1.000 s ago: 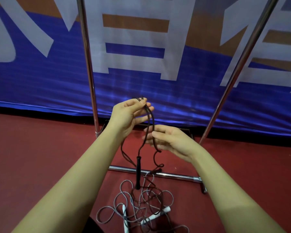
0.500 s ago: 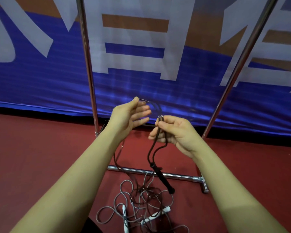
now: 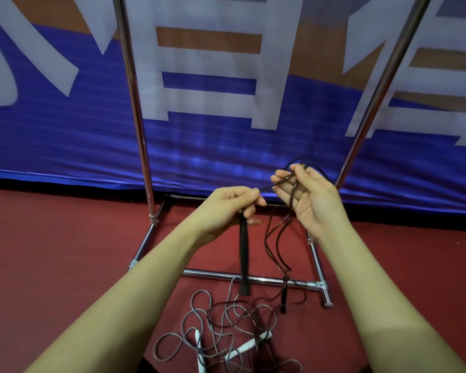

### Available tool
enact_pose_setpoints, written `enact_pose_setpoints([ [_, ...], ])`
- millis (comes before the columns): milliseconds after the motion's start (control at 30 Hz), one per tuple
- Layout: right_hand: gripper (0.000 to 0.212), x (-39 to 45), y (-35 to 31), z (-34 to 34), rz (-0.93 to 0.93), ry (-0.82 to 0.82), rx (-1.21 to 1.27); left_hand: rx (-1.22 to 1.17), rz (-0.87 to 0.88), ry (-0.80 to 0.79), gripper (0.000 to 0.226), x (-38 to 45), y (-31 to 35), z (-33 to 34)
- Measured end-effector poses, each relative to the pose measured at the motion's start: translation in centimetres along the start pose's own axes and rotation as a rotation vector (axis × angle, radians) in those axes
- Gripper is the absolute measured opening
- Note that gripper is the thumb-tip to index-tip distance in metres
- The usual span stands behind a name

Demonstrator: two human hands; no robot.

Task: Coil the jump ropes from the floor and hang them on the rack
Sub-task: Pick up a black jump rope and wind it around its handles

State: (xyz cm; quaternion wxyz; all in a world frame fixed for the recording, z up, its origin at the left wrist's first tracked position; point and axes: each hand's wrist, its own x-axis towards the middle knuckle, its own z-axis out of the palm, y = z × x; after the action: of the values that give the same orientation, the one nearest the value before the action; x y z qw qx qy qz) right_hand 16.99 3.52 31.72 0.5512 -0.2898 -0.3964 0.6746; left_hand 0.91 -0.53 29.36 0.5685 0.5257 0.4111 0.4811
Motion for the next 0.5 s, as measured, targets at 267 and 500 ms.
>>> enact_pose_setpoints([
  [267, 0.023, -0.1, 0.4, -0.3, 0.173, 0.012, -0.113, -0.450, 0.030, 0.161, 0.024, 0.6, 0.7, -0.7],
  [500, 0.024, 0.0, -0.9, 0.3, 0.082, 0.019, 0.339, -0.296, -0.105, 0.072, 0.021, 0.5, -0.5, 0.1],
])
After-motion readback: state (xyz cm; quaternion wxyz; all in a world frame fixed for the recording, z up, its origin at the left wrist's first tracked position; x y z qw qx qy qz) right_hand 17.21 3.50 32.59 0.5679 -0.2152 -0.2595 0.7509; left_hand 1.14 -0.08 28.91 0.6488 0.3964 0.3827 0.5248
